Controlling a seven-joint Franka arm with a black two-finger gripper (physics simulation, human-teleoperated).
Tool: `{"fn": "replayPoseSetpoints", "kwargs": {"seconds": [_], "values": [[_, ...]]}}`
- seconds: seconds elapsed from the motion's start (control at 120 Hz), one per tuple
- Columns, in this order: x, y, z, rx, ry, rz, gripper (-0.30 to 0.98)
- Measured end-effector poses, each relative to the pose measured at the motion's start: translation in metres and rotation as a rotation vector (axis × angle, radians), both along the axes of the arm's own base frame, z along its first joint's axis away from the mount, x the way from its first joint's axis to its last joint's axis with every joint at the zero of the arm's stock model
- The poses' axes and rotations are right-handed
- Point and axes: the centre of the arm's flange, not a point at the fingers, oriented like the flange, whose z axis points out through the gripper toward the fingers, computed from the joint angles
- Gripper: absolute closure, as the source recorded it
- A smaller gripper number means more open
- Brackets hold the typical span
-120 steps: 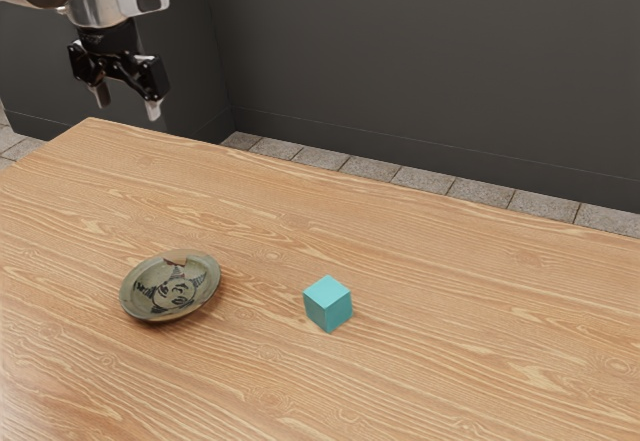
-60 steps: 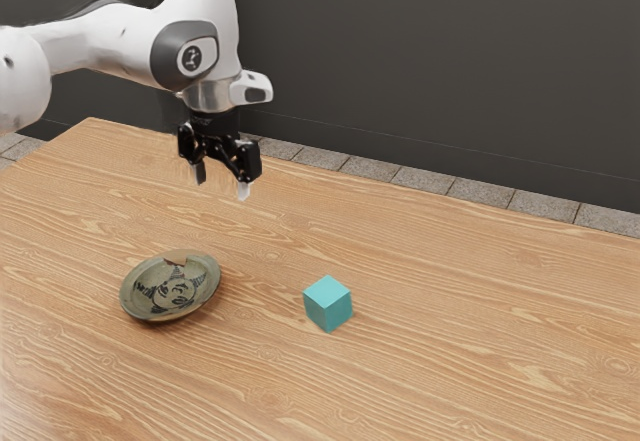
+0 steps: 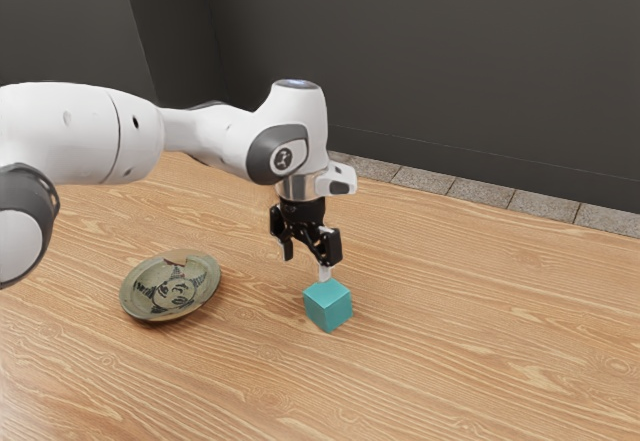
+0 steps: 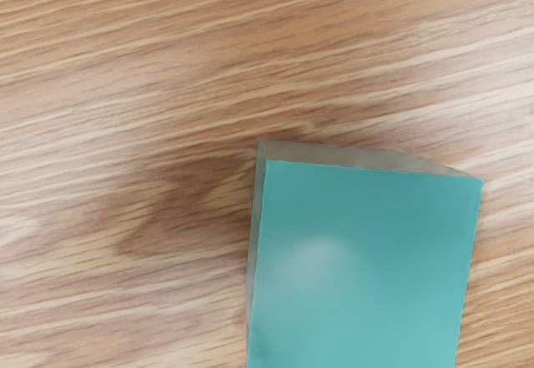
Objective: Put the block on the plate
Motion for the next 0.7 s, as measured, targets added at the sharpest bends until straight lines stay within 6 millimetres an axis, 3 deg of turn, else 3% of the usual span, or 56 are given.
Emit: {"fn": "replayPoseSetpoints", "kwargs": {"seconds": [0.208, 0.35, 0.7], "values": [[-0.008, -0.028, -0.029, -0.012, 0.015, -0.030, 0.00], [-0.003, -0.028, -0.044, 0.011, -0.010, -0.055, 0.00], [0.001, -0.030, -0.057, 0.025, -0.039, -0.079, 0.00]]}}
